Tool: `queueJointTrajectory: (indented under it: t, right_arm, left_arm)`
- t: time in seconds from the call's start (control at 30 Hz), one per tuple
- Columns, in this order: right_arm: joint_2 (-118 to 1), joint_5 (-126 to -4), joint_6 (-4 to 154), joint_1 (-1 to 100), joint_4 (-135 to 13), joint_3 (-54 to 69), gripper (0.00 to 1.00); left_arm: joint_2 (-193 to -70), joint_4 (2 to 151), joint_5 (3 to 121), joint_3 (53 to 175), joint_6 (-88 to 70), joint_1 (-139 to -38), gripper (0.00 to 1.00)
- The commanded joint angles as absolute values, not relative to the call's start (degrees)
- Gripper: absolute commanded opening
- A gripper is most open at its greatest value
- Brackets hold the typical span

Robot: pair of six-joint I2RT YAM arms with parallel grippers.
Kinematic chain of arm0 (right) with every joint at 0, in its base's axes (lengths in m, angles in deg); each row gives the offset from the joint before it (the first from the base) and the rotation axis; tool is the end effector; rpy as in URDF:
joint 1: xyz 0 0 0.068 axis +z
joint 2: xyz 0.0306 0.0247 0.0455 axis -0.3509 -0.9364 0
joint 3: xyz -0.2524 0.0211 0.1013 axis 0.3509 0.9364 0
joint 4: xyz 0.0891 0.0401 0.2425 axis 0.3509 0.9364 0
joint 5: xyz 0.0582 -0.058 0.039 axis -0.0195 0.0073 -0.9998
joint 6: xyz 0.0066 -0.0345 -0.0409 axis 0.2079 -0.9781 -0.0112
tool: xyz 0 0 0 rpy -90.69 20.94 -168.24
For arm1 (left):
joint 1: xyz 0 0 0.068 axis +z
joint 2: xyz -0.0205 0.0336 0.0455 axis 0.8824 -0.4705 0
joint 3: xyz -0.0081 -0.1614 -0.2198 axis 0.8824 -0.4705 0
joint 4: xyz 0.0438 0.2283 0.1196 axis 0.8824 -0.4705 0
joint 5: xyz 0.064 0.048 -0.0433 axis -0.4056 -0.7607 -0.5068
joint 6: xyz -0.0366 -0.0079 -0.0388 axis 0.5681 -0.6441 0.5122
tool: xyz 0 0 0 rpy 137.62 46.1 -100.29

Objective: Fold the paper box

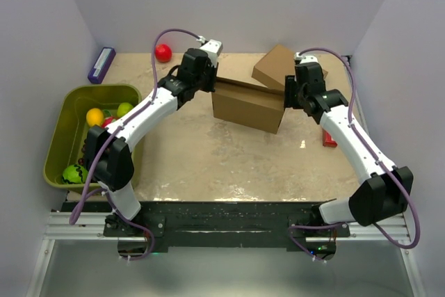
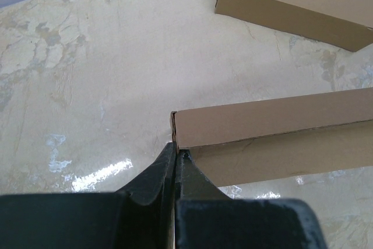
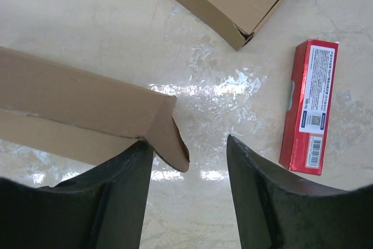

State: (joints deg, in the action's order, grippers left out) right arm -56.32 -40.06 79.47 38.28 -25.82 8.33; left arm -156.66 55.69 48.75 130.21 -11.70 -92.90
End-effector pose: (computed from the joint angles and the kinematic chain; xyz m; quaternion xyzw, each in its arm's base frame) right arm 0.2896 0.0814 0.3443 0.0144 0.8981 -0.0275 0.4387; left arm 0.3563 -0.2104 0.3262 0.1434 0.8549 -0.1365 0.4795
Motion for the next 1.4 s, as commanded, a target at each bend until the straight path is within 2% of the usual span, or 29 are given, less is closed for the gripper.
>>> queueJointTrajectory:
  t: [0.0,0.17,0.2,0.33,0.4,0.6,0.87,1.03,1.17,1.37]
  right_arm:
    - [-56.1,-41.3,78.5,37.6,-27.8,8.8,0.52]
    - [-56.8,-45.0,78.6,35.3,-27.9,9.4,0.4]
    - [-57.0,-47.1,78.7,34.7,-27.7,9.5,0.29]
    - [-57.0,-53.6,79.6,32.4,-27.7,9.1,0.1]
    - [-57.2,-56.9,80.4,31.5,-27.6,8.8,0.05]
    - [-58.4,-65.5,83.7,29.3,-27.7,7.3,0.0]
    - [-59.1,-74.4,85.7,24.7,-29.8,8.1,0.0]
    - [-58.5,-74.3,85.4,24.2,-30.4,8.8,0.0]
    - [-58.1,-73.2,83.9,24.2,-29.4,8.9,0.0]
    - [-57.7,-71.5,82.1,24.2,-28.4,9.2,0.0]
  left_arm:
    - [-158.1,51.4,48.7,131.4,-13.0,-93.2,0.0]
    - [-158.1,51.8,48.6,131.2,-13.6,-93.1,0.0]
    - [-158.1,52.0,48.5,131.1,-13.7,-93.2,0.0]
    - [-157.4,53.1,49.4,130.0,-14.8,-93.1,0.0]
    - [-156.9,54.0,49.8,129.4,-15.4,-93.3,0.0]
    - [-156.7,54.2,49.2,128.3,-16.9,-93.6,0.0]
    - [-156.8,53.4,46.9,128.2,-18.5,-94.2,0.0]
    - [-156.5,54.3,48.2,128.0,-17.8,-94.2,0.0]
    - [-156.1,55.4,49.3,128.3,-16.9,-94.2,0.2]
    - [-156.0,56.3,49.7,128.6,-16.1,-94.1,0.36]
